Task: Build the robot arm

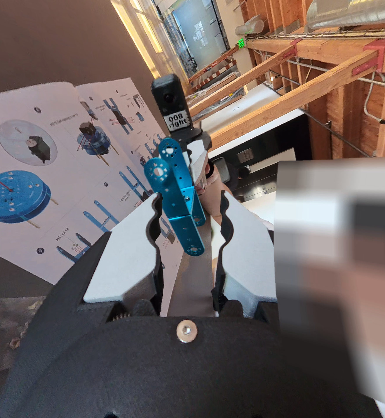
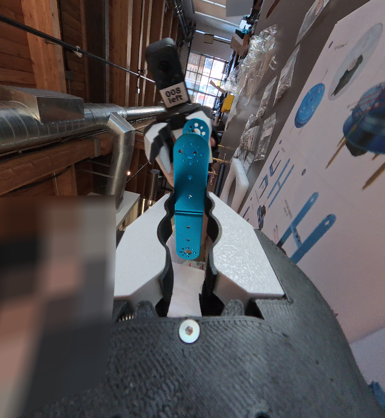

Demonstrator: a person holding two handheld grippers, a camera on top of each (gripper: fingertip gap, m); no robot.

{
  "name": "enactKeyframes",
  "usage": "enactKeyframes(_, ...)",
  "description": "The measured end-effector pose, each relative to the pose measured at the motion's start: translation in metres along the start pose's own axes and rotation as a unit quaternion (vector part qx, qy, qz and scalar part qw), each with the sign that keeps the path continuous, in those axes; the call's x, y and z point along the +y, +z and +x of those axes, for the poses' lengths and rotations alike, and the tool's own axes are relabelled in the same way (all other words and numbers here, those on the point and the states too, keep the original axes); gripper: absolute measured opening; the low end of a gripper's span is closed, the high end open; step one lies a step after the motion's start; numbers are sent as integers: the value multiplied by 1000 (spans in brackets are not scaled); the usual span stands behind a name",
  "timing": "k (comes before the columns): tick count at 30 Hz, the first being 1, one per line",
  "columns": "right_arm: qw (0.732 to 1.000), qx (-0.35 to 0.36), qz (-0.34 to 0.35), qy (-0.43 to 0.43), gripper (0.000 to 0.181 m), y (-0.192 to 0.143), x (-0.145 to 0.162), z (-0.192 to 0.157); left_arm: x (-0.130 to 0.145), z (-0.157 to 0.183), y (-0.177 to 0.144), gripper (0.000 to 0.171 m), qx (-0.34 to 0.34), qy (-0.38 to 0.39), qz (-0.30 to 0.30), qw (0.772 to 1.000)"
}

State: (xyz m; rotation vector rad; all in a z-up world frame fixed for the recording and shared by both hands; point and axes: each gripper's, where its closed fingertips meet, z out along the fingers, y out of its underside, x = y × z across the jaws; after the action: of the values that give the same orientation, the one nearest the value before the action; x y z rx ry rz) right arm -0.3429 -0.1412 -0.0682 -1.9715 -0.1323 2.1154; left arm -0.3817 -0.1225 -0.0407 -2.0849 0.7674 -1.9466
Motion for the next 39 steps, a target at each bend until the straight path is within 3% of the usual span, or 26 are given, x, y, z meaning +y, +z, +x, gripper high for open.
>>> enactKeyframes(3,1000,3,0,-7,26,0,13,-6,-5,33,-10,49,-6,45,14,999)
enactKeyframes(7,1000,-7,-2,7,25,0,32,-7,-4,94,-29,49,-52,161,40,985)
enactKeyframes(10,1000,-10,-8,21,25,2,44,-3,27,139,-49,47,-89,236,47,966)
enactKeyframes(14,999,-22,-22,40,25,19,58,0,85,153,-103,44,-198,273,108,935)
enactKeyframes(16,997,-31,-38,55,25,38,69,-2,115,140,-145,38,-288,258,165,907)
enactKeyframes(19,993,-48,-73,77,25,82,88,-8,165,106,-209,38,-435,217,237,841)
enactKeyframes(20,992,-49,-87,83,25,99,95,-9,183,95,-219,38,-455,193,248,834)
enactKeyframes(24,984,-39,-139,109,25,165,119,-6,233,59,-232,42,-457,120,278,836)
enactKeyframes(27,982,13,-162,92,25,206,128,11,242,44,-244,48,-447,97,304,836)
enactKeyframes(31,984,74,-158,41,26,242,125,32,232,35,-256,52,-457,103,314,826)
enactKeyframes(33,985,91,-143,23,26,254,119,37,227,21,-262,61,-501,102,291,809)
enactKeyframes(35,985,104,-137,10,25,263,116,39,225,5,-268,81,-547,90,265,789)
enactKeyframes(37,982,127,-137,-6,26,269,115,46,228,-11,-274,86,-588,71,234,771)
enactKeyframes(39,980,144,-135,-16,26,273,115,51,235,-23,-274,87,-607,49,195,769)
